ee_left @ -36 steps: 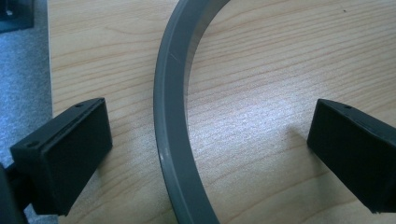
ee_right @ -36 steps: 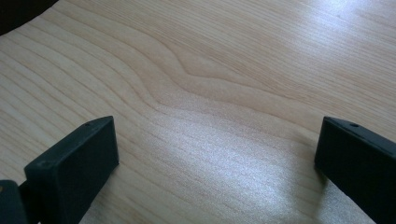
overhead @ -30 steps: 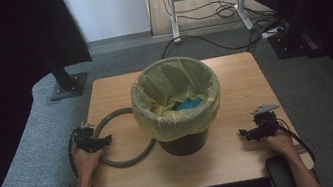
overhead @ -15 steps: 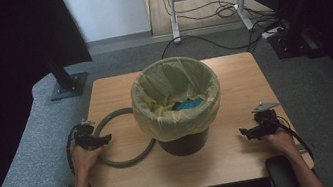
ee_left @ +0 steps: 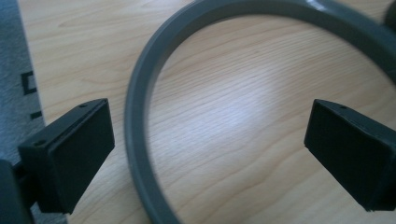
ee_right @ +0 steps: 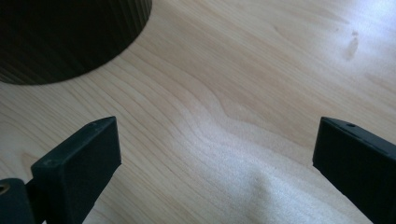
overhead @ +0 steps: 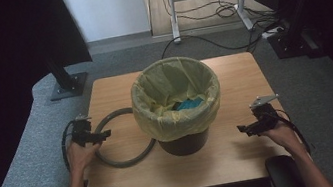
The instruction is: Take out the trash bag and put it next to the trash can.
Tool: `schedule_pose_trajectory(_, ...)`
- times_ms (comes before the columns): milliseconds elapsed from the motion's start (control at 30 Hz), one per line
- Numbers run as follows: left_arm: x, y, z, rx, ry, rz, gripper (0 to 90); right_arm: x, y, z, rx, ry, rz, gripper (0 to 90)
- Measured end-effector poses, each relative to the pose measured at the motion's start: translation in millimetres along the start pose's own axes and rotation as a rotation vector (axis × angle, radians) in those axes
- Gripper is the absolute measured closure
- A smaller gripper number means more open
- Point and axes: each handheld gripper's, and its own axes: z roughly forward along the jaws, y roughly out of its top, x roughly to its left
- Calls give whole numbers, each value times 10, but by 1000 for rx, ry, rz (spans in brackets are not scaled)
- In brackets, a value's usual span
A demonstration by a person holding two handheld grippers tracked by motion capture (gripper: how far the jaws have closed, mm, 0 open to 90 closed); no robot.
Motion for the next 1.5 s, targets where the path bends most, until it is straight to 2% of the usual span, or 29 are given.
schedule_pose_trajectory(167, -108, 77, -107, -16, -64, 34, 0, 15, 117, -88, -14, 15, -3, 9)
schedule_pose_trajectory(467, -325, 271, -342, -36, -123, 103, 0, 101, 403, -318, -45, 57, -41, 8)
schedule_pose_trajectory(867, -554, 485, -614, -36, -180, 187, 3, 222, 751, -584, -57, 119, -97, 4)
schedule_pose_trajectory(1033, -644, 592, -773, -55, -212, 220, 8, 287, 894, -701, -69, 146, -125, 5)
schedule_pose_trajectory(1267, -751, 751, -953, -62, -217, 271, 17, 360, 1073, -858, -98, 201, -148, 5)
schedule_pose_trajectory(1500, -910, 931, -1132, -74, -257, 310, 12, 468, 1274, -1023, -112, 234, -194, 5)
